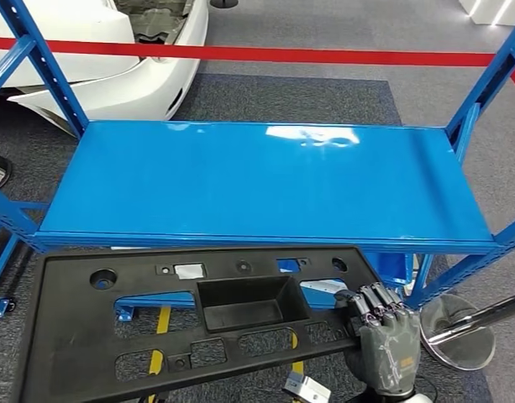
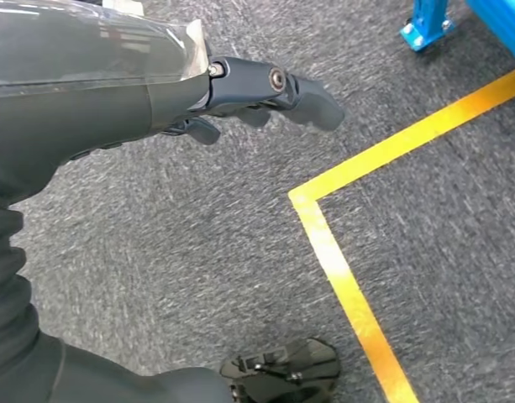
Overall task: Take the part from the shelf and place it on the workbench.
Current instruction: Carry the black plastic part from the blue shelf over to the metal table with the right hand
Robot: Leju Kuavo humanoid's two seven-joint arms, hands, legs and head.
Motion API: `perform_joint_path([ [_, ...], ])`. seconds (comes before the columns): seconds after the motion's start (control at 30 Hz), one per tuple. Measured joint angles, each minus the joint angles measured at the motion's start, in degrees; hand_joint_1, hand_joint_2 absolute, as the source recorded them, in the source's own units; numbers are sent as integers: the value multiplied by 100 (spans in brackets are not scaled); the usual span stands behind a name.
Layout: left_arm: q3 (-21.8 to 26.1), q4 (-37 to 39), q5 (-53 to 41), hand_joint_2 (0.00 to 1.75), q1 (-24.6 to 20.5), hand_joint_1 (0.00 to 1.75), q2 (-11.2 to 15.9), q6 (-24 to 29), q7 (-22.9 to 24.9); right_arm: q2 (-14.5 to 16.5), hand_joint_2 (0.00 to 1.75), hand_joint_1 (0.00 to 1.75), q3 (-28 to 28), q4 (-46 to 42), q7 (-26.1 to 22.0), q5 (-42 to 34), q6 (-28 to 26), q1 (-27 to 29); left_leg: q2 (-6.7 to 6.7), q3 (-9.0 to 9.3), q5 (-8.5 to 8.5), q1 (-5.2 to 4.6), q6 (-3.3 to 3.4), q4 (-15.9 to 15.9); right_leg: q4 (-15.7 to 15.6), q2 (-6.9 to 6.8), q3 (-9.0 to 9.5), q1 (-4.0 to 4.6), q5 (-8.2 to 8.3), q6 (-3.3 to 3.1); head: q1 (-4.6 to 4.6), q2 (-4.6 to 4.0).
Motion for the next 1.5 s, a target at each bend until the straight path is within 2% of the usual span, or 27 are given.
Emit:
perform_joint_path([
  [0.07, 1, 0, -2, 175, 8, 0, -1, 8, -1, 2, 175, 175, -10, -6, 2, 3, -2, 11, -7, -42, 29, -24, 85, 8, 10, 6, -43, -5, 46, 63, -1, 1],
  [0.13, 2, 0, -4, 175, 4, 0, -1, 15, -1, 4, 175, 175, -17, -9, 1, 5, -2, 21, 2, -85, 94, -20, 184, -9, 90, 13, -82, -26, -62, 120, 3, 0],
  [0.2, 1, 0, -19, 175, -15, 0, -1, 23, -1, 4, 175, 175, -24, -9, 0, 2, -2, 25, 15, -162, 165, -12, 267, -22, 572, 18, -239, -40, -482, 171, 15, 1],
  [0.27, 1, 0, -46, 175, -17, 0, -1, 33, 4, 4, 175, 175, -27, -8, 0, -3, -1, 28, 24, -255, 230, -32, 299, -18, 1327, 16, -458, -45, -934, 199, 19, 0],
  [0.3, 1, 0, -57, 175, -16, 0, -1, 40, 7, 4, 175, 175, -28, -7, 1, -5, -1, 32, 28, -298, 263, -47, 304, -16, 1560, 17, -492, -44, -1029, 195, 18, -1],
  [0.33, 1, 0, -64, 175, -15, 0, -1, 46, 9, 4, 175, 175, -29, -6, 1, -7, 0, 36, 29, -338, 296, -64, 308, -15, 1564, 17, -415, -39, -1004, 176, 17, -1],
  [0.37, 1, 0, -66, 175, -15, 0, -1, 50, 10, 4, 175, 175, -29, -5, 1, -8, 1, 39, 28, -370, 327, -81, 309, -15, 1329, 18, -223, -29, -883, 143, 17, -1],
  [0.47, 0, 0, -67, 175, -19, 0, -7, 65, 11, 4, 175, 175, -32, -11, 0, -16, 0, 30, 19, -432, 418, -109, 281, -17, 53, 28, 570, 45, -500, -11, 13, -1],
  [0.53, 0, 0, -69, 175, -20, 0, -14, 84, 12, 4, 175, 175, -34, -16, 0, -25, -1, 29, 23, -460, 491, -90, 218, -33, -285, 34, 729, 97, -444, -57, 10, 0],
  [0.6, 0, 0, -73, 175, -14, 0, -19, 107, 13, 7, 175, 175, -34, -18, 1, -34, -1, 33, 22, -479, 544, -69, 145, -62, -342, 25, 693, 103, -334, -88, 13, 0],
  [0.63, 0, 0, -73, 175, -11, 0, -20, 117, 15, 9, 175, 175, -34, -19, 1, -38, -1, 32, 18, -505, 478, -69, 113, -34, -377, 13, 662, 91, -268, -122, 10, 0],
  [0.7, 0, 0, -73, 175, -11, 0, -19, 131, 18, 20, 175, 175, -34, -21, 0, -41, 1, 27, 7, -624, 67, -68, 58, 313, -424, -18, 552, 58, -135, -179, 0, 0],
  [0.77, 0, 0, -73, 175, -11, 0, -15, 136, 20, 27, 175, 175, -34, -20, 0, -43, 1, 34, 6, -792, -443, -56, 5, 1029, -397, -31, 401, 60, -39, -201, -5, 0],
  [0.8, 0, 0, -74, 175, -10, 0, -14, 137, 20, 28, 175, 175, -34, -17, 0, -44, 2, 37, 7, -834, -572, -49, -16, 1343, -374, -37, 321, 60, 5, -197, -4, 0],
  [0.83, 0, 0, -76, 175, -9, 0, -13, 138, 20, 28, 175, 175, -34, -13, 0, -44, 2, 39, 7, -793, -562, -41, -33, 1482, -342, -41, 238, 58, 43, -189, -4, 0],
  [0.87, 0, 0, -81, 175, -9, 0, -11, 140, 20, 28, 175, 175, -34, -10, -1, -46, 3, 39, 8, -655, -447, -30, -45, 1403, -299, -42, 155, 53, 72, -175, -4, -1],
  [0.93, -1, 0, -91, 175, -20, 0, -6, 149, 22, 28, 175, 175, -34, -8, -1, -51, 4, 40, 9, -133, -177, -3, -66, 701, -175, -39, -10, 43, 106, -140, -5, 0],
  [1.0, -4, 0, -98, 175, -40, 0, -3, 157, 24, 28, 175, 175, -37, -8, -1, -56, 5, 39, 4, 286, -144, -3, -39, 18, -45, -35, -141, 51, 136, -88, -2, 0],
  [1.1, -7, 0, -108, 175, -37, 0, -4, 159, 33, 28, 175, 175, -37, -8, -1, -61, 7, 43, 6, 330, -145, -29, 91, -175, -3, -30, -219, 49, 225, 22, 3, 0],
  [1.13, -7, 0, -107, 175, -34, 0, -5, 159, 40, 28, 175, 175, -37, -8, -2, -63, 9, 44, 15, 301, -101, -27, 149, -182, 24, -25, -238, 39, 179, 61, 5, 0],
  [1.2, -8, 0, -108, 175, -43, 0, -8, 159, 55, 28, 175, 175, -38, -8, -5, -70, 12, 44, 35, 204, 3, -14, 254, -197, 338, -14, -343, 14, -185, 132, 13, -1],
  [1.27, -9, 0, -116, 175, -51, 0, -7, 160, 69, 28, 175, 175, -39, -6, -7, -78, 15, 43, 41, 72, 108, -25, 294, -190, 1052, -11, -527, -5, -717, 185, 19, 0],
  [1.3, -9, 0, -125, 175, -50, 0, -7, 160, 73, 28, 175, 175, -40, -3, -7, -82, 15, 43, 44, 4, 160, -32, 295, -187, 1387, -11, -585, -10, -865, 199, 17, 0],
  [1.33, -9, 0, -136, 175, -50, 0, -7, 160, 77, 28, 175, 175, -40, 1, -7, -85, 16, 44, 47, -63, 211, -39, 294, -184, 1571, -11, -566, -13, -885, 203, 16, 0],
  [1.37, -10, 0, -144, 175, -51, 0, -7, 160, 79, 28, 175, 175, -40, 4, -7, -87, 17, 43, 48, -122, 257, -47, 290, -182, 1529, -10, -443, -14, -786, 196, 16, 0],
  [1.43, -11, 0, -157, 175, -52, 0, -7, 158, 79, 28, 175, 175, -42, 7, -7, -92, 18, 37, 44, -209, 339, -60, 275, -181, 840, 2, 93, -8, -467, 144, 16, -1],
  [1.5, -11, 0, -162, 175, -54, 0, -7, 157, 79, 28, 175, 175, -45, 4, -7, -97, 18, 17, 39, -259, 415, -79, 232, -182, -46, 26, 652, 18, -353, 71, 13, 0],
])
